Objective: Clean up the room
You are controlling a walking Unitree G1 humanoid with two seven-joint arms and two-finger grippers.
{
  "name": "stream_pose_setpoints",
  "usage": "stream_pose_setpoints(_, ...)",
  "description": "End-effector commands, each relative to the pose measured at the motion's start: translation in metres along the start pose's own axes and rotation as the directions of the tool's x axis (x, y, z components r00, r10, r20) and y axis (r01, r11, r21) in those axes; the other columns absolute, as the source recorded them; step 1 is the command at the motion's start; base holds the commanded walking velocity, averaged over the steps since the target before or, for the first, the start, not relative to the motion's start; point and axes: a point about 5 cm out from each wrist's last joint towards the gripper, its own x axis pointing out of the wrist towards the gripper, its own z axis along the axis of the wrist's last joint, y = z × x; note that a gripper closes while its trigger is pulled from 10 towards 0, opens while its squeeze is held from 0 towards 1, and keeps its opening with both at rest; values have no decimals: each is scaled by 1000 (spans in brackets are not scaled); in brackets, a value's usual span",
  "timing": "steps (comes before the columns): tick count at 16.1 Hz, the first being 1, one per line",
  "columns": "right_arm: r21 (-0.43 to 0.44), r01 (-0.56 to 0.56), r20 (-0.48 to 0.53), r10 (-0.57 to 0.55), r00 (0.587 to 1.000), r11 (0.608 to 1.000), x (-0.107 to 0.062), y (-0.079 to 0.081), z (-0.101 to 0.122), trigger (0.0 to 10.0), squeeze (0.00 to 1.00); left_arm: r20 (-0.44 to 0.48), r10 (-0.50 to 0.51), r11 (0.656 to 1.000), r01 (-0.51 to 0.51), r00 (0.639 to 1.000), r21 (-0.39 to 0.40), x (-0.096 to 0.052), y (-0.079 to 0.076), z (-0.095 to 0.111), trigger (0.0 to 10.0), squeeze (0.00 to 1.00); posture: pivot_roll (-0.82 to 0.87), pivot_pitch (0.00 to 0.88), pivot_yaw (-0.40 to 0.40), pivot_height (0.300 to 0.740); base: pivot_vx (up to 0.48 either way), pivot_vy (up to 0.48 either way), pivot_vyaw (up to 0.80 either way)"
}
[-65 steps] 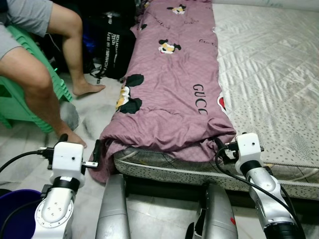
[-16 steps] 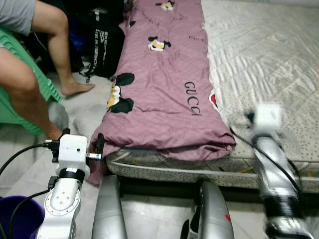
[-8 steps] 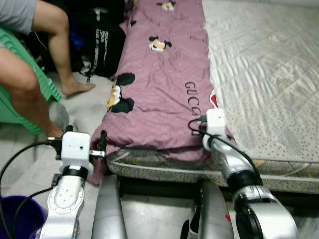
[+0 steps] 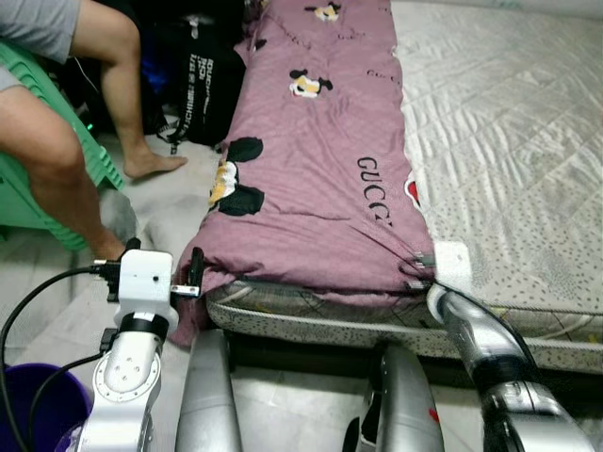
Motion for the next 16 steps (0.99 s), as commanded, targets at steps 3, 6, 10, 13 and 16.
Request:
stream_pose_setpoints(3,-4,18,-55,-18,998,1000,-21,-10,-28,0,0,-3,-4,1000,4,1000,5,7,1,-1,10000,0,135,55,-20,536,0,0,0)
stream_pose_setpoints(6,-19,79,96,-77,992,997,-28,-20,-4,0,0,19,-11,1000,11,1000,-1,12,-2,2,10000,0,123,36,-15,536,0,0,0)
stream_pose_setpoints(10,22,77,544,-77,836,997,-50,6,84,6784,0,99,7,1000,-6,995,-7,31,1,15,10000,0,108,0,-6,536,0,0,0)
stream_pose_setpoints(13,64,13,622,-50,781,998,-54,30,102,10000,1000,116,13,1000,-11,993,-17,44,0,17,10000,0,98,0,4,536,0,0,0)
stream_pose_setpoints(16,84,-50,629,-14,778,995,-49,47,104,10000,1000,133,22,1000,-18,991,-25,53,0,18,10000,0,99,0,9,536,0,0,0)
